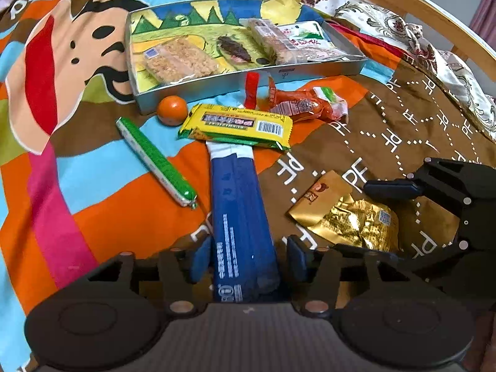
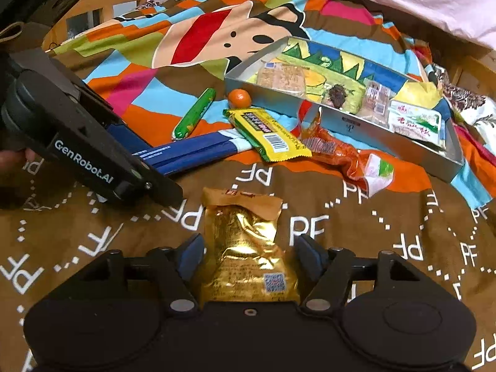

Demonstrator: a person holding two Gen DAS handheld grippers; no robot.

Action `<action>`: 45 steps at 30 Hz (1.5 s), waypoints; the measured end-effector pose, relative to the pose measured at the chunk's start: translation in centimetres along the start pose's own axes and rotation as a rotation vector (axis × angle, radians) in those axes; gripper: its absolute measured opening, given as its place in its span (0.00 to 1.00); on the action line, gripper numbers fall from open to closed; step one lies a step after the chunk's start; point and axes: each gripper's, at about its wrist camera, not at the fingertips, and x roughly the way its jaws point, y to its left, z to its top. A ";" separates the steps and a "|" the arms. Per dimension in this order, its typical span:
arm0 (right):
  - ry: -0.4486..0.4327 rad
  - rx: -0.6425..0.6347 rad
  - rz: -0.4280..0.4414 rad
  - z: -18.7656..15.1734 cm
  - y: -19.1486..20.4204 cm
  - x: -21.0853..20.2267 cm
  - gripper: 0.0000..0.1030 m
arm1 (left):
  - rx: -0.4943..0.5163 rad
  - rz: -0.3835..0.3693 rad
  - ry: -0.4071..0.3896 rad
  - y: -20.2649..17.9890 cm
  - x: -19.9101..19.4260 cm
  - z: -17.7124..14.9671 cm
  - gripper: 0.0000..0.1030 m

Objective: Organize snacks
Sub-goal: 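Close right tool on the gold foil pack while left tool grasps the blue pack, then carry both held packs up and over the tin tray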

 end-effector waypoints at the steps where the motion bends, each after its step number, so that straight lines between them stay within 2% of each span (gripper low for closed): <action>1: -0.002 0.006 -0.001 0.0 0.0 0.1 0.70 | 0.005 0.007 -0.005 -0.1 0.2 0.2 0.60; 7: -0.021 0.007 -0.022 -0.3 0.3 0.3 0.71 | 0.002 0.039 -0.034 -0.1 1.2 0.9 0.59; 11: -0.017 0.016 -0.011 -0.4 0.6 0.0 0.59 | 0.031 0.087 -0.043 -0.5 1.4 0.8 0.49; 13: -0.018 0.003 -0.017 -0.4 1.0 -0.1 0.57 | 0.041 0.097 -0.048 -0.7 1.2 0.7 0.43; 15: -0.019 0.004 -0.015 -0.5 1.1 -0.3 0.56 | 0.047 0.106 -0.054 -0.9 1.1 0.6 0.42; 22: -0.036 -0.016 -0.031 -0.9 1.6 -1.6 0.54 | -0.013 0.086 -0.044 -0.9 0.0 0.0 0.40; 30: -0.076 -0.025 -0.073 -1.5 1.8 -3.6 0.54 | -0.156 0.024 -0.033 -1.0 -1.8 -1.2 0.40; 38: -0.135 -0.010 -0.105 -1.7 1.5 -5.1 0.54 | -0.197 -0.004 -0.117 -1.6 -4.0 -1.7 0.39; 45: -0.216 0.031 -0.141 -1.2 0.6 -6.0 0.54 | -0.207 0.001 -0.264 -1.7 -5.9 -1.5 0.39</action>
